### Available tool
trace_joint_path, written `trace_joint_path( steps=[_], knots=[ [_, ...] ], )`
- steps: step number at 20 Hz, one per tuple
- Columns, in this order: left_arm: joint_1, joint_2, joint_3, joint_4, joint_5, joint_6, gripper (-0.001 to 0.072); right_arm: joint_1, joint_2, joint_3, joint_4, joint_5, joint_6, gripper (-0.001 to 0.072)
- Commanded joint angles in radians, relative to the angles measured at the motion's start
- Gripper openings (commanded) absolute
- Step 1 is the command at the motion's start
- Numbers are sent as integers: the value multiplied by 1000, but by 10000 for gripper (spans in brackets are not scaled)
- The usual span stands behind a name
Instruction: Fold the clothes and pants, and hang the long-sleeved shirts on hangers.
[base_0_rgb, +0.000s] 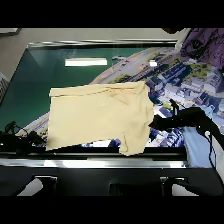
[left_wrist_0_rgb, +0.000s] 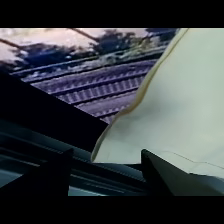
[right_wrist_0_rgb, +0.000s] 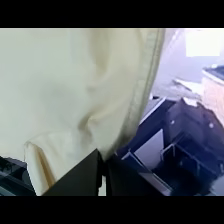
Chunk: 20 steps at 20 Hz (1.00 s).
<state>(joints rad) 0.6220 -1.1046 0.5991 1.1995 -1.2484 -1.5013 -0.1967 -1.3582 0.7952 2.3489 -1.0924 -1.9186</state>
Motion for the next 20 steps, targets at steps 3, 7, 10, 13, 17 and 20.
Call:
trace_joint_path(
  steps=[3,7,10,13,17,20],
  knots=[
    [4,-5,-51,-20,53,14,503,1,28,-1,0,-2,2,26],
    [-5,-38,-51,-56,73,33,502,1,35,-1,0,-2,15,26],
    [-51,-68,-51,-56,84,33,502,1,39,-1,0,-3,18,26],
    [-106,-87,-51,-56,88,33,249,1,39,-1,0,-13,24,26],
    [-115,-82,-3,-149,90,57,14,1,66,16,22,-12,27,25],
    [-160,-81,169,-190,84,61,12,1,90,159,23,-12,27,24]
  ],
)
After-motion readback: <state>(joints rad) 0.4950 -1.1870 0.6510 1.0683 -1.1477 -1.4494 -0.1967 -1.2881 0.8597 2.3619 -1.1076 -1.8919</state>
